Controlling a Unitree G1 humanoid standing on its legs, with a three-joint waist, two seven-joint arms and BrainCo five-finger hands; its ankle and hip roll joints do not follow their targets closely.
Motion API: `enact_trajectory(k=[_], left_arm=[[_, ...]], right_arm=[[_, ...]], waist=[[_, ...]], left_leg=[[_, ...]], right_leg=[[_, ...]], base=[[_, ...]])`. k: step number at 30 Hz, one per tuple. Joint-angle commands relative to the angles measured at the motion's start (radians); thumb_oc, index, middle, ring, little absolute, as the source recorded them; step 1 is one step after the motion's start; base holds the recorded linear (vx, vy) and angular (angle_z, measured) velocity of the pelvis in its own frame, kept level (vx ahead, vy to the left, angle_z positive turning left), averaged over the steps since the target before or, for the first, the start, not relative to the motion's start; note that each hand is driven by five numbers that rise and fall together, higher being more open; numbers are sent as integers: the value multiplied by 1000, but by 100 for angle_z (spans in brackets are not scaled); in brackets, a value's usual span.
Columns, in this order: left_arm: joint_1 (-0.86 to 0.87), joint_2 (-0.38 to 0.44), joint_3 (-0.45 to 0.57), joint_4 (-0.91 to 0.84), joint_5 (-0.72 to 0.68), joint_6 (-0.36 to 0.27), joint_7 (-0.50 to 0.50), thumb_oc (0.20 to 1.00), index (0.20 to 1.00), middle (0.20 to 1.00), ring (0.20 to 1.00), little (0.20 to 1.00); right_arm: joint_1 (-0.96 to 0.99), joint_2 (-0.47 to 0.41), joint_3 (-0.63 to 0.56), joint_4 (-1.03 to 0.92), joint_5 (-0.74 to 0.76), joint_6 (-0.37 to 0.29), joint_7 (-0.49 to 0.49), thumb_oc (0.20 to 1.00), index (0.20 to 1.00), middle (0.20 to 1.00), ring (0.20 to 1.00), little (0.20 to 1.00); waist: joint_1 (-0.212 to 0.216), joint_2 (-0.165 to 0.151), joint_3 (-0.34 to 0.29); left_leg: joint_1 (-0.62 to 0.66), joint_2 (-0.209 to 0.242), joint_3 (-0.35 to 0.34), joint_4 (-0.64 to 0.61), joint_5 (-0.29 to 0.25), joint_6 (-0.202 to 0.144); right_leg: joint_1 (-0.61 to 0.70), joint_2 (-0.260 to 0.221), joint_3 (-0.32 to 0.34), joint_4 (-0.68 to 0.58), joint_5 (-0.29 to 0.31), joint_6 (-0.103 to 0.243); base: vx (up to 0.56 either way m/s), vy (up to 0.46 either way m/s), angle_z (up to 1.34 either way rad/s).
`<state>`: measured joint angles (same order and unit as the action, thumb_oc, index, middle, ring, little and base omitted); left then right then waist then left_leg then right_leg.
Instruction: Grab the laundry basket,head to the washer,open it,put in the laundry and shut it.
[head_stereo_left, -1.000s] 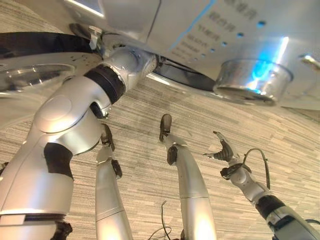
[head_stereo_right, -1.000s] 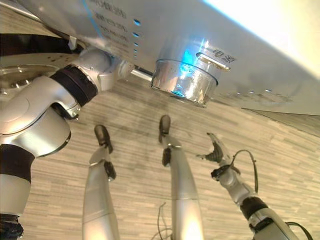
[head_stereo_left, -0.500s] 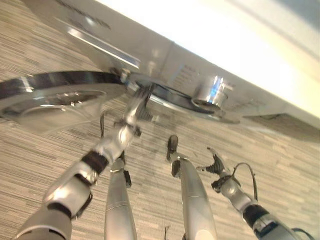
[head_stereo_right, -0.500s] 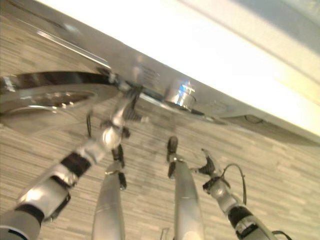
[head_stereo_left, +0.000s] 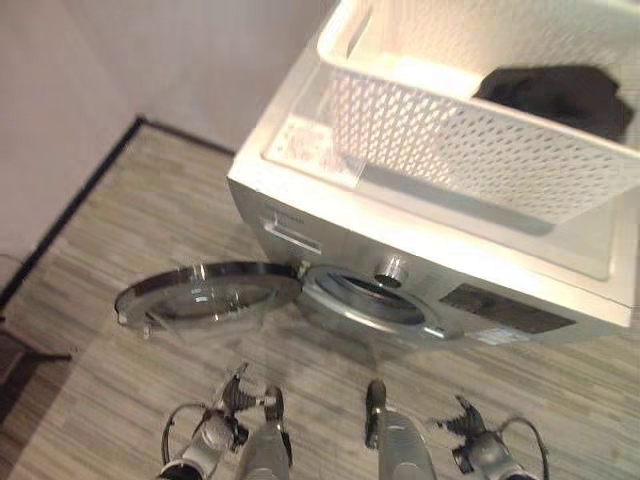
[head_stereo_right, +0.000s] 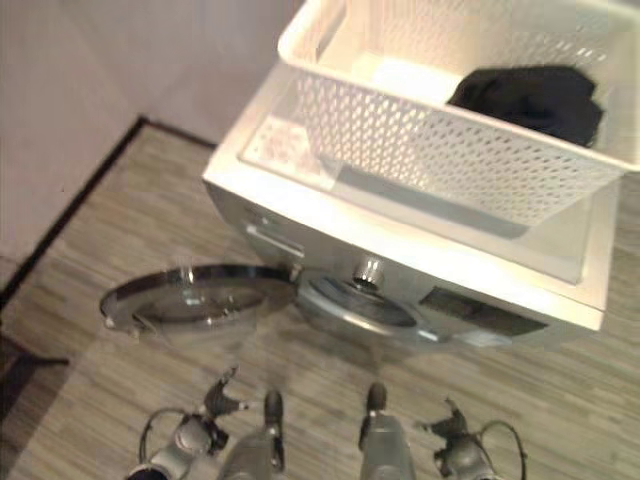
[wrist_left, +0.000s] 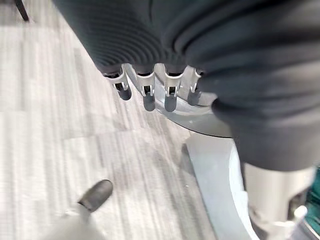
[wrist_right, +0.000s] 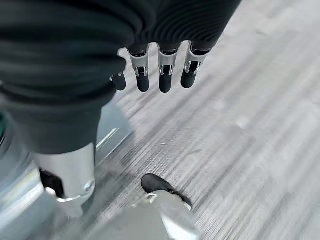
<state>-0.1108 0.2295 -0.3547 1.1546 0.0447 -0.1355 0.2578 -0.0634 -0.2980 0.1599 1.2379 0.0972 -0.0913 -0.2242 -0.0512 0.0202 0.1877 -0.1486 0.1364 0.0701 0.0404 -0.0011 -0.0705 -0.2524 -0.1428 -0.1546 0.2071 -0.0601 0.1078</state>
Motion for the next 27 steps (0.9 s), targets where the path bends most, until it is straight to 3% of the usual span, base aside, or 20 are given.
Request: enact_trajectory(k=[1,2,4,7,18,27], left_arm=[[-2,-10,100,82,-41,16,2,1000,1000,1000,1000,1000],[39,-17,180,140,-87,26,-19,1000,1000,1000,1000,1000],[40,-17,179,140,-87,26,-19,1000,1000,1000,1000,1000],[106,-13,271,191,-92,44,-43,1000,1000,1000,1000,1000],[149,-32,302,171,-68,38,-74,1000,1000,1000,1000,1000],[144,-48,289,149,-16,41,-57,1000,1000,1000,1000,1000]], right_arm=[[63,3,-54,-48,153,-26,26,1000,1000,1000,1000,1000],[99,7,-86,-123,186,-32,41,1000,1000,1000,1000,1000],[101,6,-86,-125,186,-31,41,1000,1000,1000,1000,1000],[184,-39,-131,-483,162,-41,32,1000,1000,1000,1000,1000],[232,-131,-310,-979,33,-70,-66,1000,1000,1000,1000,1000],[60,-203,-486,-1427,-305,-100,-314,1000,1000,1000,1000,1000]], waist=[[-30,-33,-38],[-36,-37,-81],[-36,-38,-80],[-52,-44,-140],[-49,-39,-184],[-4,-39,-167]], left_leg=[[25,-14,-3,-45,50,0],[73,-14,7,-75,49,-4],[77,-14,7,-77,49,-4],[154,-21,33,-107,26,-3],[200,-49,51,-70,-46,30],[158,-86,54,0,-105,79]], right_leg=[[132,52,73,-147,45,1],[168,52,88,-172,50,9],[170,52,89,-173,50,9],[234,42,104,-215,55,23],[281,15,142,-228,57,38],[253,-31,138,-153,47,68]], base=[[271,33,-46],[162,9,-37],[100,8,-28],[137,33,-9],[67,60,-12],[40,107,-3]])
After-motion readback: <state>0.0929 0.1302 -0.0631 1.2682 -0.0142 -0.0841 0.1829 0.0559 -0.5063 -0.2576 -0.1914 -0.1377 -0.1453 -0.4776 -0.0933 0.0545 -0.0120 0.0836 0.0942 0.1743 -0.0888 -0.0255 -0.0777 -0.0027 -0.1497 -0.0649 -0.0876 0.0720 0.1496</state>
